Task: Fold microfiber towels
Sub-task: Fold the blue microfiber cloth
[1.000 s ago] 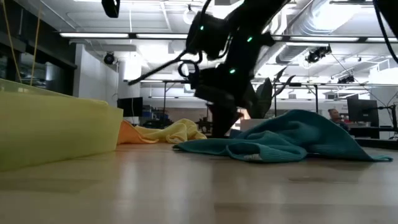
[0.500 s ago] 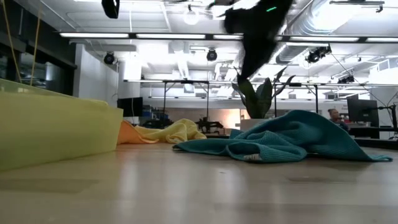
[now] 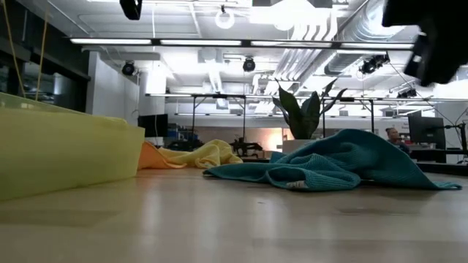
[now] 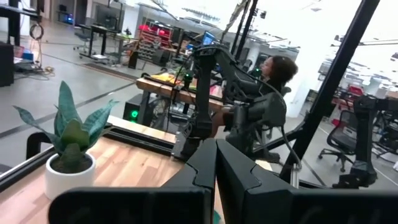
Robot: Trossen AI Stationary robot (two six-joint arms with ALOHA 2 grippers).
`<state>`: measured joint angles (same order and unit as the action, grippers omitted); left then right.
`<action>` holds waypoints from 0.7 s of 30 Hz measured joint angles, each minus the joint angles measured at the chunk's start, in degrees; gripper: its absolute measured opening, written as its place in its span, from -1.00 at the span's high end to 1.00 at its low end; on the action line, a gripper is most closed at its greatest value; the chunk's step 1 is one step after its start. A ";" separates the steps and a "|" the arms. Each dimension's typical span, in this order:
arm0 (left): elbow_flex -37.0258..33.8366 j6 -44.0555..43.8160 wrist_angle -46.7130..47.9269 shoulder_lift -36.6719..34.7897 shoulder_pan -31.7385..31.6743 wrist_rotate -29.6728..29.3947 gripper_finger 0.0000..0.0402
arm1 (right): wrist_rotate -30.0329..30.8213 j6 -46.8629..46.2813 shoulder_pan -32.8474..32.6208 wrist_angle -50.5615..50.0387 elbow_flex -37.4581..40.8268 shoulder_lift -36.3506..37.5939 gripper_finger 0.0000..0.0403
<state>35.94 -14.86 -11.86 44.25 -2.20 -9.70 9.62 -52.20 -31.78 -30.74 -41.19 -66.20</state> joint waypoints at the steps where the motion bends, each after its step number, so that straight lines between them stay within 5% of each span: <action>1: 0.00 -0.04 0.01 -0.01 -0.02 -0.02 1.00 | -1.66 0.05 0.27 -0.10 0.61 -0.10 1.00; 6: 0.00 -0.09 0.02 0.00 -0.02 -0.06 1.00 | -8.48 5.26 2.29 -0.02 2.95 -2.59 0.86; 15: 0.00 -1.04 0.02 0.00 -0.02 -2.78 1.00 | -8.94 18.55 7.18 -0.77 3.26 -10.80 0.15; 21: 0.00 -1.10 0.04 -0.02 -0.02 -2.94 1.00 | -8.74 20.01 8.17 -1.95 3.26 -16.77 0.03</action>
<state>35.94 -15.95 -11.81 44.23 -2.22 -12.64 0.87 -32.19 -23.62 -32.69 -37.93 -82.97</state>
